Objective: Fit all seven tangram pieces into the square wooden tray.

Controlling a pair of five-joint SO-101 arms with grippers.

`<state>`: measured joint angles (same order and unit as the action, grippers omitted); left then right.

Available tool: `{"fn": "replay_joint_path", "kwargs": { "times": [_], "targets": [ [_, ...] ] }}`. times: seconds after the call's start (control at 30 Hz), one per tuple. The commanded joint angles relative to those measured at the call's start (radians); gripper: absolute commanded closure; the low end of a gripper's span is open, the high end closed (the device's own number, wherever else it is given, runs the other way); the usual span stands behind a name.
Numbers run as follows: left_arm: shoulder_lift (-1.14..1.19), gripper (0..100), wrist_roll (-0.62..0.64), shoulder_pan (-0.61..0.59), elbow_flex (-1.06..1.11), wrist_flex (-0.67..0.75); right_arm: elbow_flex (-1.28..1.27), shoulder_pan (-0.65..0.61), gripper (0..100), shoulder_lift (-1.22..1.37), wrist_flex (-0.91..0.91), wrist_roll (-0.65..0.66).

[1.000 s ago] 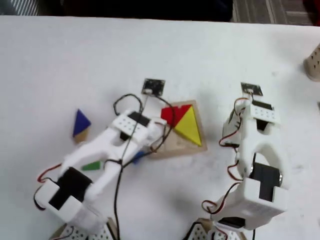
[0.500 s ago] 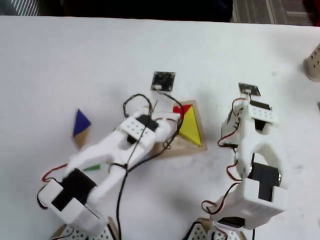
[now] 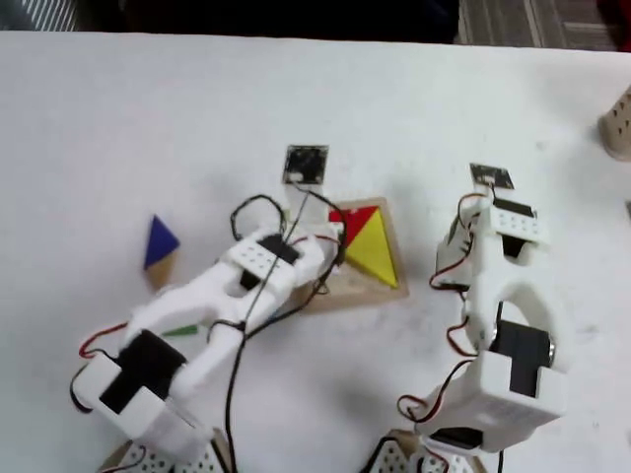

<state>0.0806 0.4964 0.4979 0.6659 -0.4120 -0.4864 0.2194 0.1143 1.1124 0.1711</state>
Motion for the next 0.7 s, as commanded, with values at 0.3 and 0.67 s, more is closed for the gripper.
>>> {"fn": "replay_joint_path", "kwargs": {
  "times": [0.3,0.67],
  "targets": [
    [-0.016,98,0.002,-0.024,-0.015,-0.132,0.005,-0.013,98.1,-0.036,-0.015,0.012],
    [-0.018,98,0.008,-0.104,-0.017,-0.133,0.002,-0.013,98.1,-0.036,-0.025,0.012]
  ]
}}
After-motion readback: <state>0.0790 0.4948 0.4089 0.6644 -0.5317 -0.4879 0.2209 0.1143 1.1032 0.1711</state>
